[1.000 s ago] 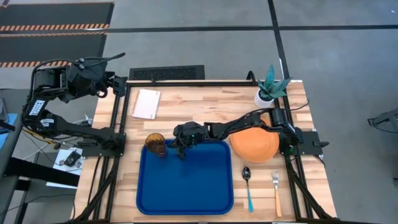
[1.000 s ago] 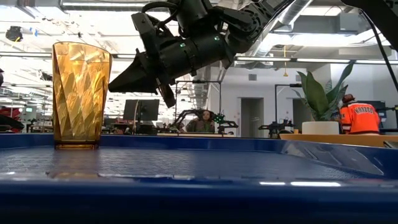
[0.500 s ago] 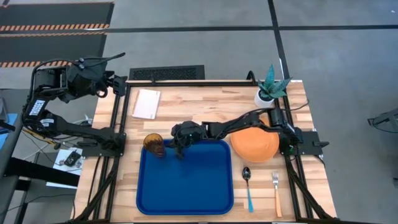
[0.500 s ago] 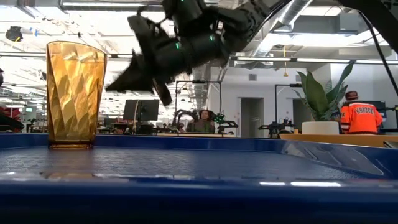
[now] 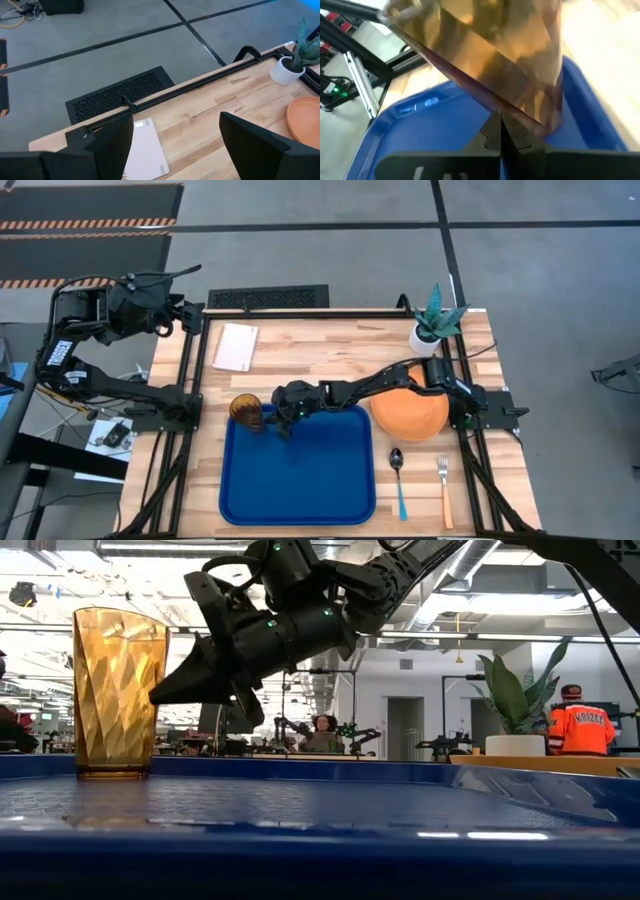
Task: Pick and place plate/cup/fork/spoon on tray
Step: Put the orange glass cup on the top right of the blue tray, then put the orange plate on the blue tray at the bottom of the orange glass cup
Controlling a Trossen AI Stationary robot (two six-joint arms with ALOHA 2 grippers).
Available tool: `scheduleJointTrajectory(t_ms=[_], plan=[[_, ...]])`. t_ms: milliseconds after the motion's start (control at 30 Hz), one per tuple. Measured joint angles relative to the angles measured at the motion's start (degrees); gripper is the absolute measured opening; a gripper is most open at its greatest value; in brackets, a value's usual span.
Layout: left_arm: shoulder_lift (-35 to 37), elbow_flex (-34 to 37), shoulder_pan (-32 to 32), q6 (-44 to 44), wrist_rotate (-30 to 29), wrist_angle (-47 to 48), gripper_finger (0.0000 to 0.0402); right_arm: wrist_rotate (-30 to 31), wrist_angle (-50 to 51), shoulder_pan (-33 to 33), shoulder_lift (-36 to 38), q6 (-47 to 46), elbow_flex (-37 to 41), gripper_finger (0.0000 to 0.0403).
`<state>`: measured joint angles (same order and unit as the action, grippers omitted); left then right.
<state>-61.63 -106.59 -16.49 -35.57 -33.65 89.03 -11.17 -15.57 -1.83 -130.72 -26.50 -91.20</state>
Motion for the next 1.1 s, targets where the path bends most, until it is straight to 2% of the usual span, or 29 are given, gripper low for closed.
scheduleJointTrajectory(t_ms=[233,533,800,933,1100], plan=[[0.00,0.00,0.02,0.29,0.20,0.02,0.0282,0.50,0.36,0.39,0.00,0.58,-0.35,0.0011],[0.05,0.00,0.00,1.03,0.24,0.02,0.0282,0.59,9.97,1.55,2.29,-0.46,-0.30,0.0021],[1.31,0.00,0.02,1.92,0.26,-0.26,0.0282,1.13,29.56,6.77,13.30,2.84,-0.31,0.0097],[2.04,0.00,0.02,2.46,0.41,-2.90,0.0282,-0.08,44.00,9.69,20.59,1.96,-0.30,0.0149],[2.25,-0.02,0.02,2.80,3.22,-6.92,0.0282,6.69,62.65,10.67,30.19,0.67,1.50,0.0217]])
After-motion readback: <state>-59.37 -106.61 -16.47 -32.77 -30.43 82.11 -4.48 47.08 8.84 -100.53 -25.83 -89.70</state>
